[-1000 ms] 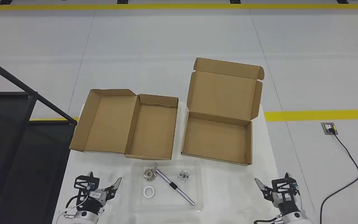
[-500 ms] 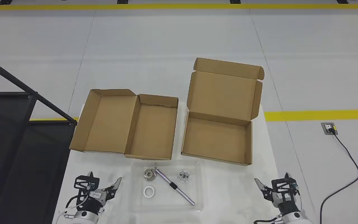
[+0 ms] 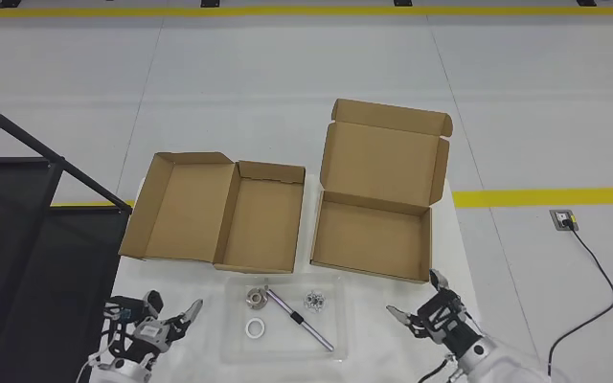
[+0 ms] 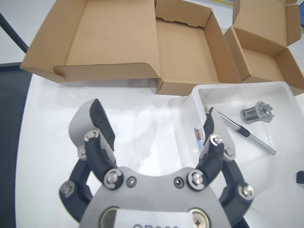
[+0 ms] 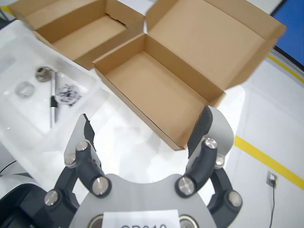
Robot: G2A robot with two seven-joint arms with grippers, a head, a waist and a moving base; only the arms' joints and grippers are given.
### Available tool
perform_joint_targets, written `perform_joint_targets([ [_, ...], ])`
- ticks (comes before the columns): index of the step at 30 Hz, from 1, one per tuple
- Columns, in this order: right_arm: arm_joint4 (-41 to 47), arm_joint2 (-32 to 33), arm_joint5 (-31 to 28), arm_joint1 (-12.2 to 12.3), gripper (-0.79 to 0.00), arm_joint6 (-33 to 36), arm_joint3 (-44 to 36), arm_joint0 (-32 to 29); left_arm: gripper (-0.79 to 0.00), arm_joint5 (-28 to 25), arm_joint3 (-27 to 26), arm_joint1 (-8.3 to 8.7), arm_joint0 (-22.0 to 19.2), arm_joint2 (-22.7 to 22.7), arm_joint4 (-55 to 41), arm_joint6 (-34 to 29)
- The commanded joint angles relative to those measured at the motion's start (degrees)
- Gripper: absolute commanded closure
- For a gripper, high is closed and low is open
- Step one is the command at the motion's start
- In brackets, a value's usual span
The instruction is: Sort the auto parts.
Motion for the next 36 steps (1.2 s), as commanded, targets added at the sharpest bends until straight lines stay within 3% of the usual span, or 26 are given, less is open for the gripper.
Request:
perform_joint_targets([
  [1, 0.67, -1.49, -5.18, 0.17, -0.785, 5.28, -0.14, 3.29, -0.785, -1.60, -0.16, 0.11, 0.21, -0.70, 0.10, 0.07],
  [6, 6.77, -8.38, -16.69, 0.14, -0.785, 13.82, 3.22, 11.80, -0.785, -4.48, -0.61, 0.26, 1.13, -1.64, 0.94, 1.38],
  [10, 14.70, -12.43, -20.91, -0.12, -0.785, 18.77, 6.22, 17.95, -0.785, -5.55, -0.82, 0.34, 1.69, -2.07, 2.55, 2.12],
  [27, 12.15, -13.33, -22.33, -0.03, -0.785, 17.30, 4.59, 17.49, -0.785, -5.43, -0.78, 0.33, 1.67, -2.03, 2.46, 2.09],
  [30, 6.70, -18.17, -21.24, -0.33, -0.785, 20.31, 4.32, 18.87, -0.785, -4.73, -1.08, 0.24, 1.63, -1.45, 2.89, 2.16],
  [36, 6.98, -30.97, -16.48, -2.72, -0.785, 33.03, 8.46, 30.66, -0.785, -5.73, -1.21, 0.20, 2.81, -0.35, 6.79, 5.03],
])
